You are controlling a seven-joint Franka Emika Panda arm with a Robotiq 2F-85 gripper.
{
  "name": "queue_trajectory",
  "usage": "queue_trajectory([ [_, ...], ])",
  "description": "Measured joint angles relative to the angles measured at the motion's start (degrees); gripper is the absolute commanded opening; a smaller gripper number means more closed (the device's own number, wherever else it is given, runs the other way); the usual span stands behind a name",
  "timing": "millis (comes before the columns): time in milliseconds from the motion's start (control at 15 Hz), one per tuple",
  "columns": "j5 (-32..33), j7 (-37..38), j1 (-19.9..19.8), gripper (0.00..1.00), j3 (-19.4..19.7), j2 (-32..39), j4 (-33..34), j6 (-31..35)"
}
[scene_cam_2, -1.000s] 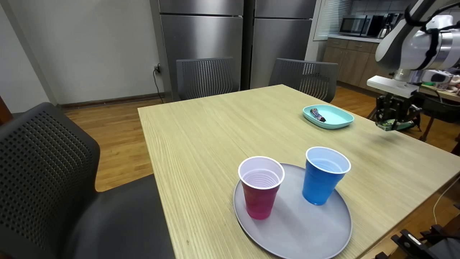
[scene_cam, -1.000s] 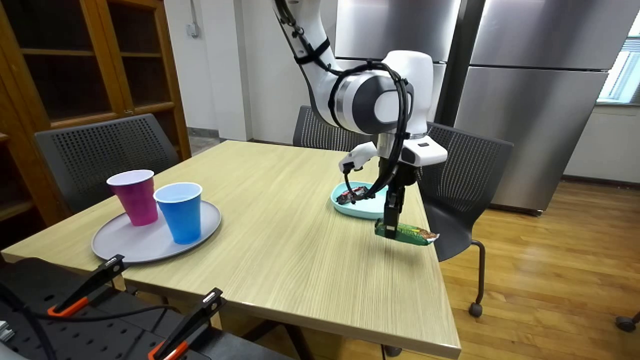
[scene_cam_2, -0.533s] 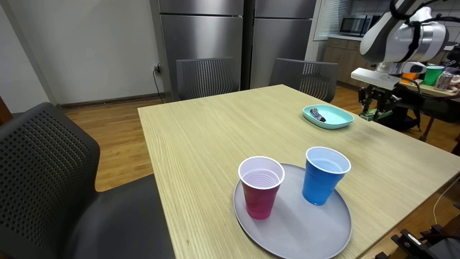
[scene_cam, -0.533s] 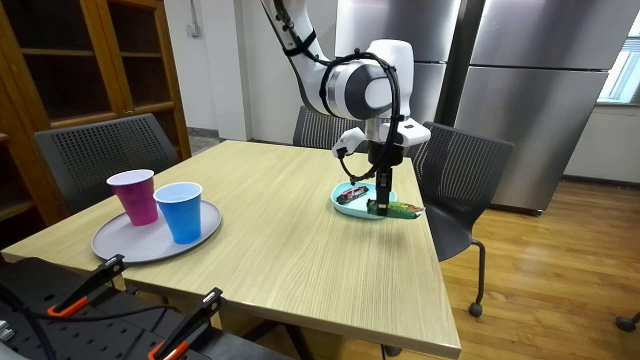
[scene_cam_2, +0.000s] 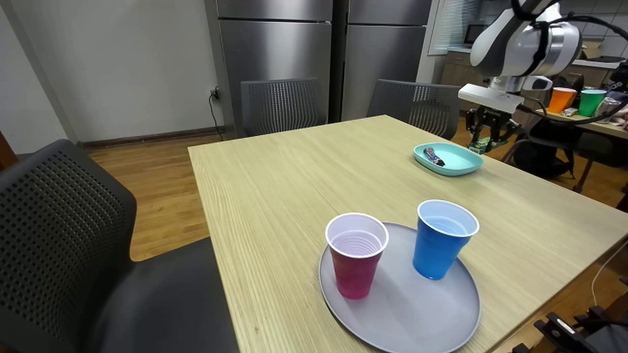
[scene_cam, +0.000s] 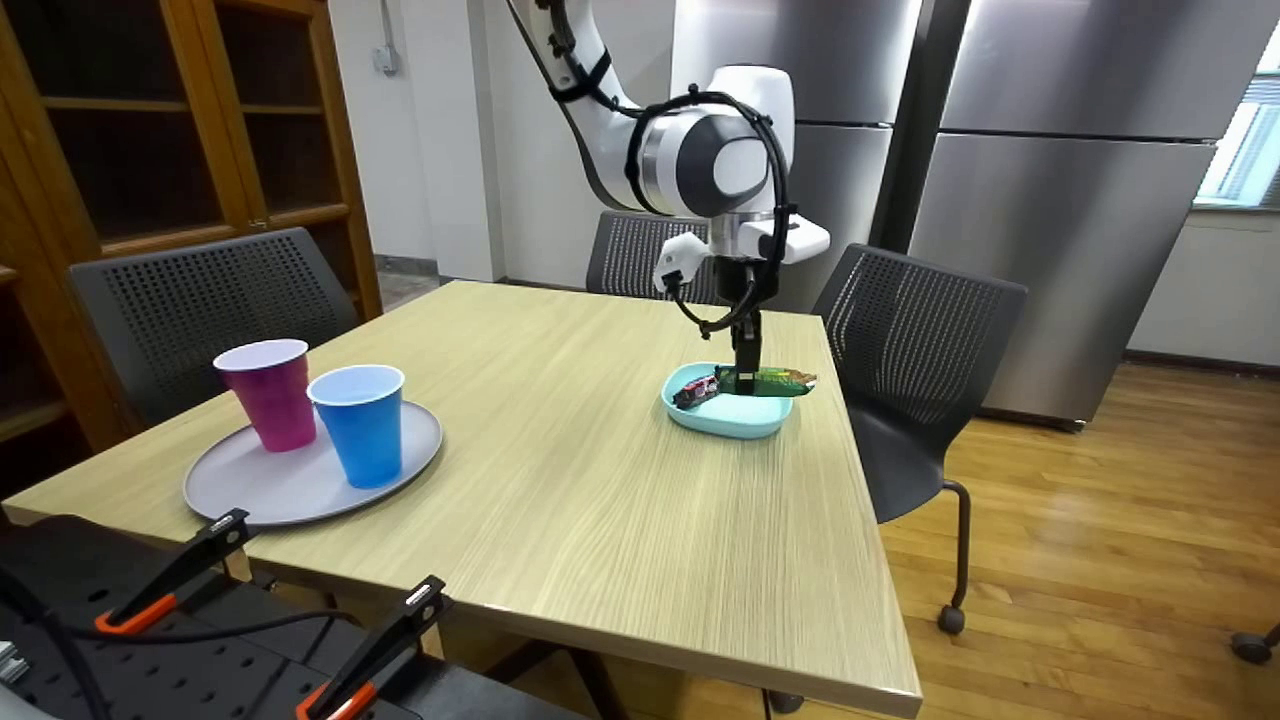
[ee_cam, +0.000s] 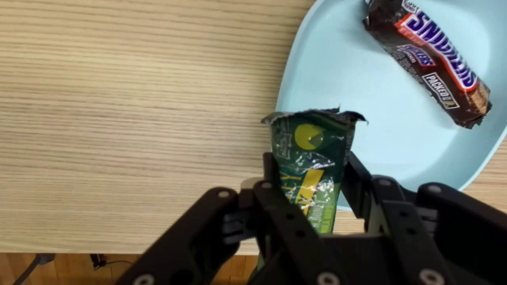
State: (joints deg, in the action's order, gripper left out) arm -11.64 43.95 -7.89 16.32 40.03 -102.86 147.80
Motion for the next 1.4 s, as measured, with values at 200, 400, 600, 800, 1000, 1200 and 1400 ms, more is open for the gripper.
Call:
queue_trajectory([
  [200, 0.96, -1.82, 0.30, 0.17, -0.67, 1.40, 2.47, -0.75],
  [400, 1.32, -5.19, 0.33, 0.17, -1.23, 2.87, 4.79, -1.40],
  [600, 2.06, -8.70, 0.32, 0.17, -1.34, 4.31, 6.86, -1.94],
  [800, 2.81, -12.50, 0.30, 0.17, -1.34, 5.83, 8.54, -2.40],
  [1000, 2.84, -16.16, 0.18, 0.17, -1.34, 7.12, 10.09, -2.81],
  [1200, 2.85, -18.55, -0.03, 0.17, -1.34, 7.98, 11.27, -2.95],
  [1400, 2.89, -20.51, -0.33, 0.26, -1.34, 8.41, 12.02, -2.98],
])
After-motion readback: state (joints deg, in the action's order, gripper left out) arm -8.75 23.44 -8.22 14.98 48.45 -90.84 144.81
